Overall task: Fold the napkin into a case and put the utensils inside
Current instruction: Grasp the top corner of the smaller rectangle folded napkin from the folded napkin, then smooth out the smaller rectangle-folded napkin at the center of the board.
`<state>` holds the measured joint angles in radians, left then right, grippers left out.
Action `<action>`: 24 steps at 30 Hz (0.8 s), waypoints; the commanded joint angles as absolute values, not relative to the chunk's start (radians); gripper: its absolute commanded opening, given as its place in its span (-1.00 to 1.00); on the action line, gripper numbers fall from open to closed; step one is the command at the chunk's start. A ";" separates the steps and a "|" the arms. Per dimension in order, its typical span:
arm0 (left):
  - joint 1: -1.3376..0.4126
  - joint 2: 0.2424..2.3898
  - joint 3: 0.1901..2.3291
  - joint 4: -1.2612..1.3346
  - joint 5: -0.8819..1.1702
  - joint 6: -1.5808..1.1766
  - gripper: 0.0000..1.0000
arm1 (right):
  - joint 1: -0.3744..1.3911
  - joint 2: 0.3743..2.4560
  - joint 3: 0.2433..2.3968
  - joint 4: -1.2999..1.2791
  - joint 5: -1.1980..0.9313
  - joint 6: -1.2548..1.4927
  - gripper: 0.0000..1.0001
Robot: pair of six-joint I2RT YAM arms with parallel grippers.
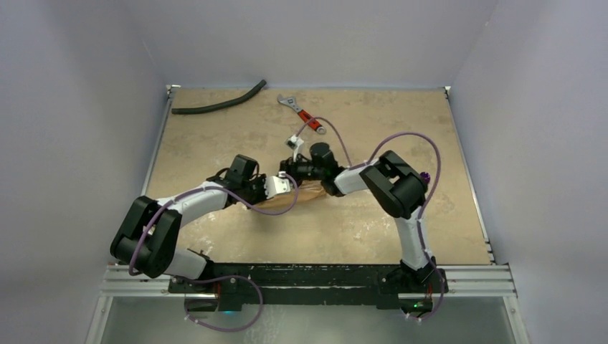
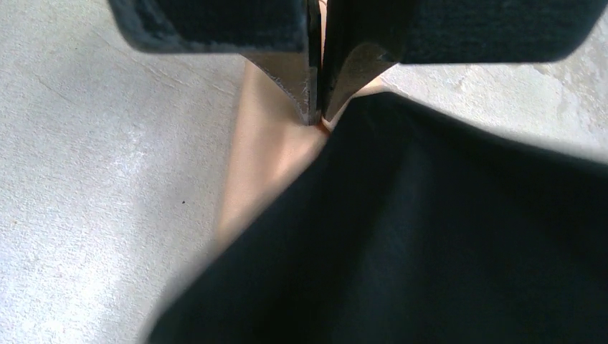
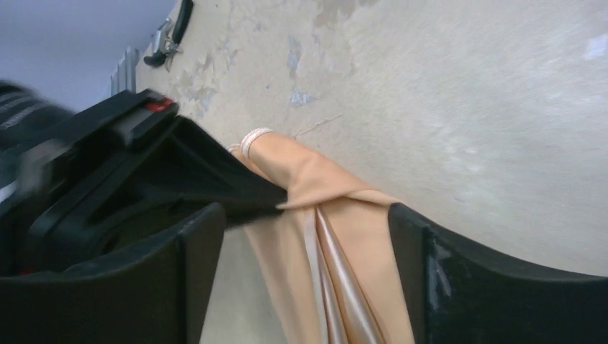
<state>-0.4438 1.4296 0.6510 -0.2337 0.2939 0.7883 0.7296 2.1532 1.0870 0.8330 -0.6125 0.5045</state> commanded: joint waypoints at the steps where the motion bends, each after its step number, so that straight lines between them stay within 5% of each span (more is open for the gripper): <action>1: -0.448 1.458 0.592 -0.307 0.248 0.834 -1.00 | 0.605 1.953 0.978 0.896 -0.729 0.520 0.95; 10: -0.453 1.455 0.571 -0.306 0.234 0.856 -1.00 | 0.514 1.551 0.756 0.542 -0.490 0.300 0.97; 24: -0.457 1.453 0.568 -0.299 0.228 0.856 -1.00 | 0.509 1.476 0.624 0.378 -0.384 0.294 0.71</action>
